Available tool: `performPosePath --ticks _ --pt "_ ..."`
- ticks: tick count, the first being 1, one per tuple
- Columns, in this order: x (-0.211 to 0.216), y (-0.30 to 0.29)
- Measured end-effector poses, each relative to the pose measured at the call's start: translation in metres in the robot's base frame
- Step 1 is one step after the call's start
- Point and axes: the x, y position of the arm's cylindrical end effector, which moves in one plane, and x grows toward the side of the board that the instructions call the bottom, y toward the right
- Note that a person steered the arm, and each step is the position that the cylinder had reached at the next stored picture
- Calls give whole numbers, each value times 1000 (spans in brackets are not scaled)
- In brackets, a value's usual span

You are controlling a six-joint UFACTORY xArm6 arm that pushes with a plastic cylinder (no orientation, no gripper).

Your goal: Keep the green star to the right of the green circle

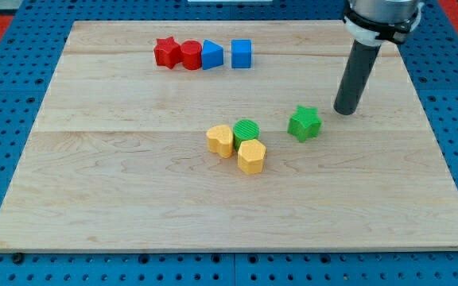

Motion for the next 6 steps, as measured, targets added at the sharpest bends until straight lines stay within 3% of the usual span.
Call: performPosePath --ticks 2,4,5,6 --pt "38 -48" --pt "-8 -22" --pt "-17 -49" --pt "1 -81"
